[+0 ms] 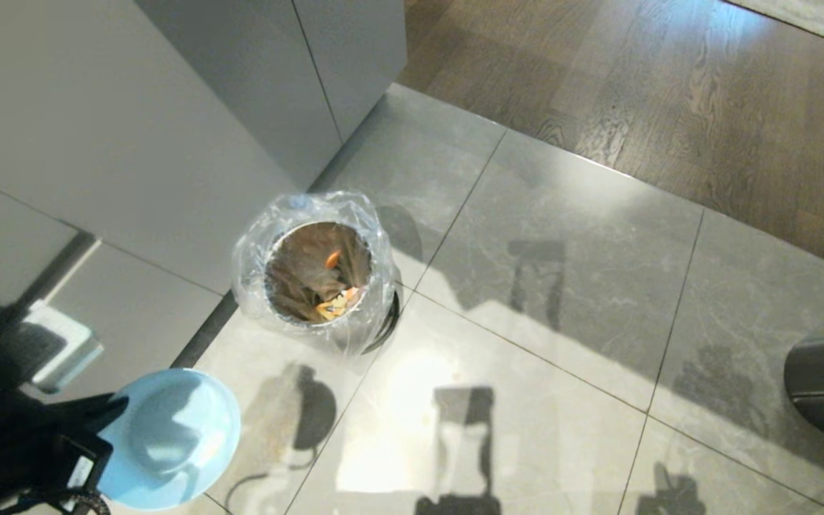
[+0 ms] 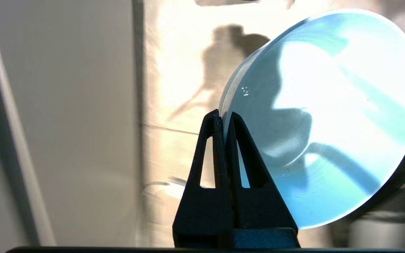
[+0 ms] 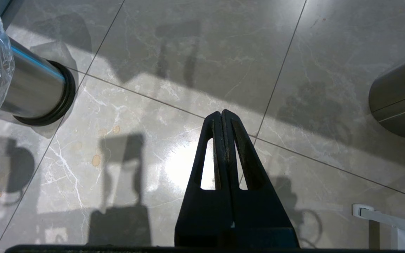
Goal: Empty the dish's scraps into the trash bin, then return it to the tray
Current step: Put the bowl back to the table
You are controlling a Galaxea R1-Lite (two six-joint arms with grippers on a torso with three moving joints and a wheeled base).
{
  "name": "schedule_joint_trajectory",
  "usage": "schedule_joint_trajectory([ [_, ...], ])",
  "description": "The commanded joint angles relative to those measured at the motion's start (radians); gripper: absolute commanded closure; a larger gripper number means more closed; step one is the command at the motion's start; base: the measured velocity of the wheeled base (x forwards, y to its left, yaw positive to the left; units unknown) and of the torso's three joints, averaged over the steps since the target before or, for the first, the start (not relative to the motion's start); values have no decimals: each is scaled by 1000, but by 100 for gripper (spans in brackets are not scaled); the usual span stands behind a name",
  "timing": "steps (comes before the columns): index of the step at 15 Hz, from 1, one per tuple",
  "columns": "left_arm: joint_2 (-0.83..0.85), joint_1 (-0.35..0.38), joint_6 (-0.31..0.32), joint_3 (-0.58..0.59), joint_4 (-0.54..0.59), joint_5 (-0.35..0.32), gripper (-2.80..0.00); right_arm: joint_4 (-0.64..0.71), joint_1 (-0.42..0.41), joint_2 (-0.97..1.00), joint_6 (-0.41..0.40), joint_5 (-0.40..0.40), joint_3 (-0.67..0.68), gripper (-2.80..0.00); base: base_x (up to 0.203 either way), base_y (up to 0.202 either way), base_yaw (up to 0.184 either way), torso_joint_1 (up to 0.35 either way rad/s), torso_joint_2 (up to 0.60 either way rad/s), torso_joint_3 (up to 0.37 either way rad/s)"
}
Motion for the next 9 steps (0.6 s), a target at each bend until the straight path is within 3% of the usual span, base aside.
schedule_joint_trajectory([
  [1, -126, 2, -137, 62, -1, -7, 0, -1, 0, 0, 1, 0, 0, 0, 0, 0, 0, 0, 0, 0],
  [6, -395, 66, -177, 251, -10, -22, 0, -1, 0, 1, 1, 0, 0, 0, 0, 0, 0, 0, 0, 0],
  [7, -435, 81, -179, 288, -26, -40, 0, -1, 0, 0, 1, 0, 0, 0, 0, 0, 0, 0, 0, 0],
  [9, -492, 111, -188, 368, -81, -138, 0, -1, 0, 0, 1, 0, 0, 0, 0, 0, 0, 0, 0, 0],
])
